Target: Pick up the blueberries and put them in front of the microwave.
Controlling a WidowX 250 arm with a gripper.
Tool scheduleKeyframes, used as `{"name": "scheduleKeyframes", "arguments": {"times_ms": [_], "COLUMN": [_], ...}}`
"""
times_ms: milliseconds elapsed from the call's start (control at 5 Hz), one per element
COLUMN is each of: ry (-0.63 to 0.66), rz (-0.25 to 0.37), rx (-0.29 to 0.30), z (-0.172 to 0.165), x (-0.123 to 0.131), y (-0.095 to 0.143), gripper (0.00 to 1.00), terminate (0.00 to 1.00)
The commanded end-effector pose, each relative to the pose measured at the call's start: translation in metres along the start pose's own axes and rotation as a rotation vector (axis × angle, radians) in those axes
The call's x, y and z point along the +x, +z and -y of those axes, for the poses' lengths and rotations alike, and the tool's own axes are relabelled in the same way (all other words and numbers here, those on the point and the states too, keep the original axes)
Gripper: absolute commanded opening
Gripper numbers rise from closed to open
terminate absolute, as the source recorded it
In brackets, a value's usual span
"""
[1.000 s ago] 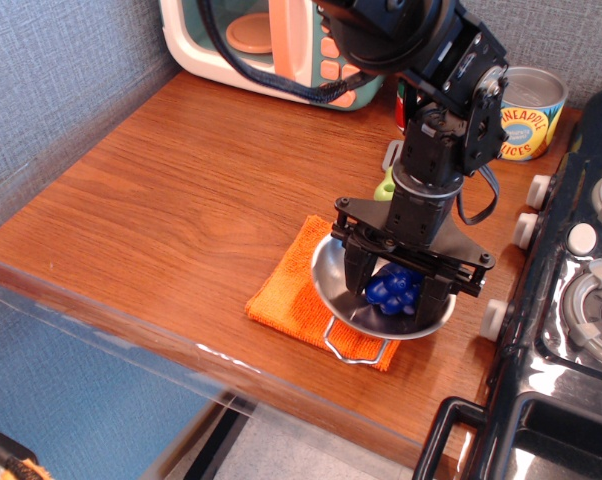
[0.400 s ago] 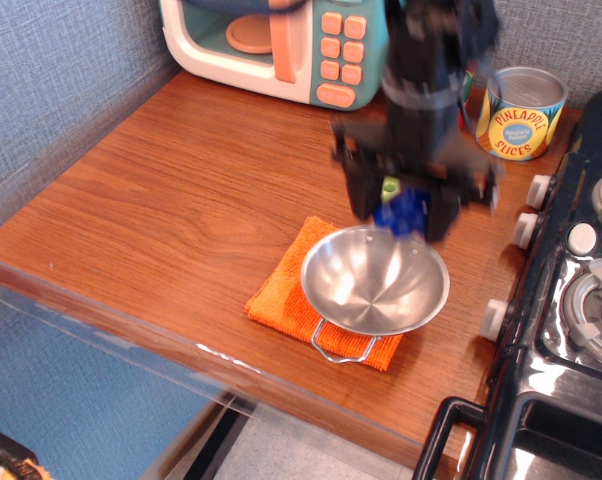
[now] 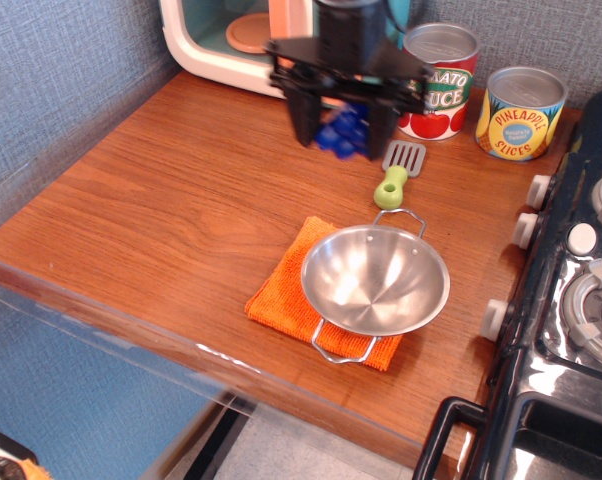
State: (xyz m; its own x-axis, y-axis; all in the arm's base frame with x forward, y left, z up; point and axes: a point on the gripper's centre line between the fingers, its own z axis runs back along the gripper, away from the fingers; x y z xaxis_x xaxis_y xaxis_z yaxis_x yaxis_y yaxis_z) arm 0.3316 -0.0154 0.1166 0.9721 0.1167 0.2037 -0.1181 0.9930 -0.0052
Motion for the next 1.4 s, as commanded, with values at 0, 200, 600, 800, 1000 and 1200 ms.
{"name": "scheduleKeyframes", "arguments": {"times_ms": [0,200,600,800,1000,1200], "ry": [0.206,0.247,0.234,0.241,0.262,0.263], "rz": [0.012,-0.005,-0.040,-0.064,-0.081,-0.101], "rx": [0.025,0.019,0.037,0.071,0.113,0.116], "z": [-0.048,-0.051,-0.042,-0.046,-0.052,-0.054], "x": [0.029,0.042,0.071,0.073,0.068,0.064], "y": [-0.012,-0.033,-0.067,-0.078,-0.083,-0.084], "gripper": [0.00,0.00,0.00,0.00,0.00,1.00], "terminate": [0.00,0.00,0.00,0.00,0.00,0.00]}}
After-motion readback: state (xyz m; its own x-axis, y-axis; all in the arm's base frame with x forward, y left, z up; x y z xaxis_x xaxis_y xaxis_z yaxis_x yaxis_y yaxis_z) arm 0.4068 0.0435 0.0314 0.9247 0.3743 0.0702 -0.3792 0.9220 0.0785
